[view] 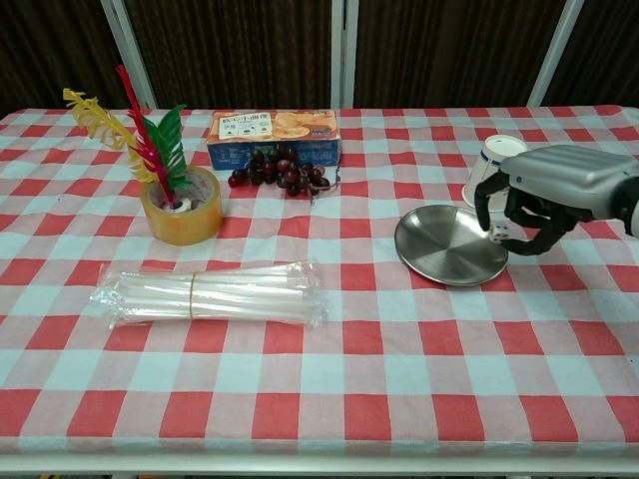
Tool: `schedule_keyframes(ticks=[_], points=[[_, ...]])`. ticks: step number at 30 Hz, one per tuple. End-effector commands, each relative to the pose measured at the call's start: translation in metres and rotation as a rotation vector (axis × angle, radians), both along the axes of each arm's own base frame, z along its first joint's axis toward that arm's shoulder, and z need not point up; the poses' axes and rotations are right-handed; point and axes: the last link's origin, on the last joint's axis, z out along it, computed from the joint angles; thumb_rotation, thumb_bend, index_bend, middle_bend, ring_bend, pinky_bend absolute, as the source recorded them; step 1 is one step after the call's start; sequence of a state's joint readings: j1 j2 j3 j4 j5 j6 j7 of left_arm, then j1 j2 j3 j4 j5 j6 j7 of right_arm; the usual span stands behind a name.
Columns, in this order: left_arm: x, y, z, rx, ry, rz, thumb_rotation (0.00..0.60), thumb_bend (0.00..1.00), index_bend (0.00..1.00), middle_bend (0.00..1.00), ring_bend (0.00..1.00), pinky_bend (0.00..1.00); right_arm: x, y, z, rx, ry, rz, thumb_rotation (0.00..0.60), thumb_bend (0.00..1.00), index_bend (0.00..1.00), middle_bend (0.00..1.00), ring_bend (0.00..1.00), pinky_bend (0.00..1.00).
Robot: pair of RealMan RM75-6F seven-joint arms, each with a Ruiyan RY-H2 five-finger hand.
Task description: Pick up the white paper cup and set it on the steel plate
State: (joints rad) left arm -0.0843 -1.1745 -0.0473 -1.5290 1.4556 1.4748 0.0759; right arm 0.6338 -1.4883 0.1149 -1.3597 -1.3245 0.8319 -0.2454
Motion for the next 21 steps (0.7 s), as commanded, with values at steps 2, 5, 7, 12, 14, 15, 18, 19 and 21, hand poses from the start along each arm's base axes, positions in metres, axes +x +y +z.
schedule_keyframes(ticks=[2, 5, 7, 12, 14, 15, 18, 19, 21], points=[[0.000, -0.001, 0.000, 0.000, 0.001, 0.003, 0.600, 0.04, 0.27, 0.26, 0.15, 0.09, 0.019, -0.018, -0.020, 0.029, 0.000, 0.015, 0.600, 0.35, 0.61, 0.89, 0.87, 0.92], [-0.001, -0.002, 0.000, 0.001, 0.001, 0.006, 0.600, 0.04, 0.27, 0.26, 0.15, 0.09, 0.024, -0.024, -0.033, 0.046, 0.034, 0.023, 0.600, 0.34, 0.55, 0.89, 0.87, 0.92], [-0.001, -0.002, 0.000, 0.001, -0.002, 0.009, 0.600, 0.04, 0.27, 0.26, 0.15, 0.09, 0.025, -0.025, -0.040, 0.051, 0.059, 0.033, 0.600, 0.33, 0.49, 0.89, 0.86, 0.92], [-0.002, -0.002, 0.001, 0.002, -0.003, 0.011, 0.600, 0.04, 0.27, 0.26, 0.15, 0.09, 0.029, -0.021, -0.037, 0.031, 0.072, 0.050, 0.600, 0.13, 0.22, 0.87, 0.83, 0.92], [-0.002, -0.002, 0.001, 0.003, -0.004, 0.009, 0.600, 0.04, 0.27, 0.26, 0.15, 0.09, 0.031, -0.019, -0.027, 0.004, 0.049, 0.051, 0.600, 0.07, 0.14, 0.86, 0.82, 0.92], [-0.002, -0.002, 0.000, 0.003, -0.004, 0.007, 0.600, 0.04, 0.27, 0.26, 0.15, 0.09, 0.033, -0.018, -0.021, -0.009, 0.030, 0.048, 0.600, 0.06, 0.13, 0.85, 0.82, 0.92], [-0.001, -0.001, 0.000, 0.003, -0.006, 0.002, 0.600, 0.04, 0.27, 0.26, 0.15, 0.09, 0.035, -0.016, 0.007, -0.062, -0.053, 0.022, 0.600, 0.05, 0.11, 0.83, 0.79, 0.92], [-0.001, -0.001, 0.000, 0.002, -0.006, 0.001, 0.600, 0.04, 0.27, 0.26, 0.15, 0.09, 0.034, -0.015, 0.020, -0.086, -0.089, 0.007, 0.600, 0.05, 0.11, 0.82, 0.78, 0.92], [-0.002, -0.001, 0.000, 0.000, -0.007, 0.002, 0.600, 0.04, 0.27, 0.26, 0.15, 0.09, 0.030, -0.015, 0.039, -0.122, -0.139, -0.019, 0.600, 0.04, 0.10, 0.79, 0.76, 0.92]])
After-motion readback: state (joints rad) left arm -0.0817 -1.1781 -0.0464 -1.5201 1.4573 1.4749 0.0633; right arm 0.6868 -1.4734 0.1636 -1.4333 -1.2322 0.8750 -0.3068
